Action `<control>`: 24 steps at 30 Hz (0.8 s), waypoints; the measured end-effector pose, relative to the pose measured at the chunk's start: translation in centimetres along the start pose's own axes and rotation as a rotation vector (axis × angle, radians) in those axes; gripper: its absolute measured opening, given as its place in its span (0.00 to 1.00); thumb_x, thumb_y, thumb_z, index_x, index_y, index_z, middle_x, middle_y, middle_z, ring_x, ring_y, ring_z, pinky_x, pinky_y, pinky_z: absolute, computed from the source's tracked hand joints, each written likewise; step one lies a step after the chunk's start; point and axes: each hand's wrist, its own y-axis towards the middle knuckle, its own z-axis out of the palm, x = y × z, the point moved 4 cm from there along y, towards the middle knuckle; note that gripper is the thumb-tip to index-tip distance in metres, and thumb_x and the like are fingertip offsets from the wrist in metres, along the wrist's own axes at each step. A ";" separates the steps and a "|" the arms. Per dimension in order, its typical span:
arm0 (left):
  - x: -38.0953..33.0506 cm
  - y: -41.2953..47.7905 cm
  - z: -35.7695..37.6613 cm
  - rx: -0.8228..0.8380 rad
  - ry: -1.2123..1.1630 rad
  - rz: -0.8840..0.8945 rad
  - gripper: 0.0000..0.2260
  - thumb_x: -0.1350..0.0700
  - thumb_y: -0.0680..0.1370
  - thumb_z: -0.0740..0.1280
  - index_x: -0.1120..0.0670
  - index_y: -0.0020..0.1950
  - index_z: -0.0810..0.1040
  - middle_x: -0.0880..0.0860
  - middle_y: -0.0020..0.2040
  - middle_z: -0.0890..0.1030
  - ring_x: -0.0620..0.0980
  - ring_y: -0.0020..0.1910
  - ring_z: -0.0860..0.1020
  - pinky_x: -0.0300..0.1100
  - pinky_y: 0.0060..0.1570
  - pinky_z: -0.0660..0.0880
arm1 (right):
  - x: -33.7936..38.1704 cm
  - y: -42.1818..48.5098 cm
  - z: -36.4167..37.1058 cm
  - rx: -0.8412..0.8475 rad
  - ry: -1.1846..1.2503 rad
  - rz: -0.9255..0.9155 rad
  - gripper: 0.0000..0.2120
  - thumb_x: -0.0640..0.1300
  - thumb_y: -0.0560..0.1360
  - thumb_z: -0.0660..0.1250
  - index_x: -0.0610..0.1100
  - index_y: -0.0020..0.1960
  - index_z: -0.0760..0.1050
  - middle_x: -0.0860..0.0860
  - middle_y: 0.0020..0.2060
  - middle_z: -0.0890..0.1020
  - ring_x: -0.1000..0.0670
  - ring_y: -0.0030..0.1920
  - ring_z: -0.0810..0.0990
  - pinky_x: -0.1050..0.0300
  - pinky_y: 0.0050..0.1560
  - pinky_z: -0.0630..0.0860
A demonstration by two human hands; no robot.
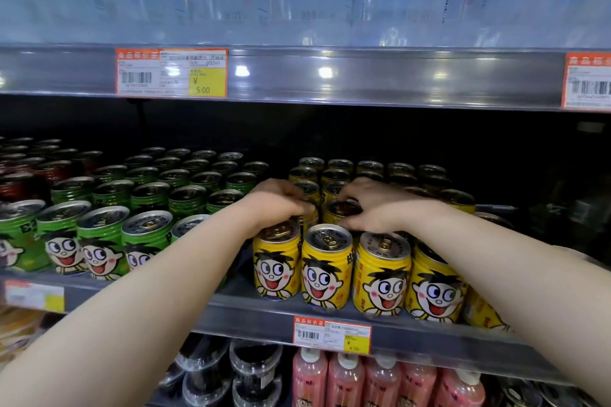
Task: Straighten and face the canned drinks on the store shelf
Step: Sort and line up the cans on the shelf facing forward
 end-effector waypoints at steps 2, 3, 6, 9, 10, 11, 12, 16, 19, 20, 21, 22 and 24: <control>0.3 -1.0 -0.8 -0.037 -0.115 0.022 0.20 0.49 0.72 0.71 0.50 0.63 0.75 0.51 0.57 0.78 0.49 0.54 0.77 0.41 0.52 0.74 | 0.5 -0.8 -0.7 -0.095 0.090 -0.048 0.25 0.59 0.73 0.64 0.52 0.67 0.68 0.52 0.67 0.67 0.50 0.65 0.69 0.57 0.59 0.69; 0.5 -1.6 -1.1 -0.075 -0.115 0.047 0.19 0.48 0.73 0.70 0.50 0.62 0.76 0.50 0.55 0.79 0.46 0.51 0.77 0.38 0.47 0.73 | 1.0 -1.4 -1.1 -0.124 0.116 -0.087 0.23 0.60 0.73 0.64 0.53 0.65 0.69 0.53 0.64 0.69 0.51 0.62 0.70 0.58 0.57 0.70; 1.7 -3.9 -1.2 -0.137 -0.064 0.105 0.21 0.44 0.70 0.70 0.50 0.60 0.76 0.48 0.53 0.78 0.41 0.47 0.75 0.34 0.43 0.73 | 2.5 -3.2 -0.6 -0.006 0.093 -0.225 0.26 0.65 0.71 0.62 0.54 0.65 0.69 0.54 0.59 0.74 0.55 0.53 0.73 0.58 0.52 0.73; 3.3 -5.4 -0.2 -0.043 -0.015 0.101 0.33 0.39 0.60 0.75 0.45 0.62 0.72 0.49 0.59 0.73 0.47 0.56 0.76 0.44 0.55 0.76 | 3.3 -4.2 0.8 0.106 0.099 -0.259 0.31 0.66 0.69 0.65 0.53 0.67 0.66 0.55 0.58 0.76 0.55 0.53 0.75 0.58 0.52 0.76; 3.6 -5.7 0.0 -0.025 0.014 0.113 0.33 0.43 0.62 0.77 0.44 0.64 0.71 0.49 0.60 0.71 0.48 0.58 0.74 0.45 0.58 0.75 | 3.3 -4.2 1.0 0.104 0.123 -0.257 0.32 0.65 0.69 0.66 0.53 0.67 0.65 0.55 0.59 0.75 0.55 0.54 0.75 0.57 0.53 0.75; 3.8 -5.9 0.2 -0.017 0.037 0.132 0.32 0.48 0.65 0.77 0.45 0.66 0.69 0.49 0.61 0.69 0.49 0.59 0.73 0.44 0.60 0.73 | 3.2 -4.1 1.1 0.107 0.148 -0.258 0.32 0.64 0.69 0.67 0.53 0.68 0.65 0.55 0.61 0.74 0.54 0.56 0.74 0.57 0.55 0.75; 4.0 -6.0 0.3 -0.015 0.046 0.155 0.32 0.51 0.66 0.76 0.45 0.68 0.67 0.49 0.62 0.69 0.49 0.60 0.72 0.44 0.61 0.72 | 3.0 -4.1 1.1 0.116 0.167 -0.262 0.32 0.62 0.69 0.67 0.53 0.69 0.64 0.55 0.63 0.74 0.54 0.57 0.74 0.57 0.56 0.75; 4.3 -6.1 0.1 0.037 -0.015 0.182 0.32 0.55 0.67 0.76 0.44 0.68 0.68 0.48 0.62 0.71 0.48 0.61 0.73 0.47 0.62 0.73 | 2.7 -4.0 1.2 0.148 0.173 -0.259 0.33 0.61 0.70 0.67 0.55 0.71 0.61 0.55 0.67 0.70 0.54 0.62 0.71 0.55 0.61 0.73; 4.3 -6.0 0.0 0.070 -0.038 0.160 0.32 0.55 0.67 0.77 0.43 0.67 0.68 0.49 0.62 0.73 0.49 0.60 0.74 0.49 0.60 0.75 | 2.8 -4.0 1.3 0.148 0.166 -0.252 0.34 0.60 0.70 0.67 0.54 0.72 0.59 0.55 0.68 0.68 0.53 0.64 0.70 0.56 0.62 0.71; 4.2 -6.0 0.0 0.080 -0.035 0.155 0.32 0.53 0.65 0.77 0.43 0.67 0.68 0.49 0.62 0.73 0.49 0.60 0.75 0.49 0.59 0.75 | 2.8 -4.0 1.2 0.146 0.169 -0.251 0.34 0.61 0.70 0.67 0.54 0.72 0.59 0.55 0.69 0.68 0.53 0.65 0.70 0.58 0.62 0.70; 4.0 -6.0 0.1 0.087 -0.018 0.152 0.33 0.51 0.64 0.77 0.42 0.67 0.68 0.49 0.62 0.72 0.49 0.60 0.74 0.48 0.59 0.75 | 2.8 -4.1 1.1 0.149 0.171 -0.251 0.35 0.61 0.70 0.67 0.53 0.73 0.59 0.55 0.69 0.68 0.53 0.65 0.69 0.59 0.62 0.69; 3.8 -6.0 0.2 0.078 0.027 0.152 0.34 0.50 0.64 0.76 0.43 0.67 0.67 0.48 0.63 0.70 0.49 0.62 0.72 0.47 0.60 0.74 | 2.7 -4.2 0.9 0.156 0.166 -0.252 0.35 0.61 0.70 0.67 0.53 0.73 0.58 0.55 0.70 0.67 0.54 0.66 0.69 0.60 0.62 0.68; 2.8 -6.1 0.2 -0.006 0.197 0.193 0.35 0.47 0.66 0.75 0.44 0.70 0.65 0.47 0.64 0.65 0.48 0.65 0.66 0.46 0.64 0.70 | 2.1 -4.6 0.3 0.158 0.128 -0.244 0.37 0.63 0.70 0.66 0.54 0.73 0.57 0.55 0.70 0.66 0.54 0.66 0.68 0.61 0.61 0.67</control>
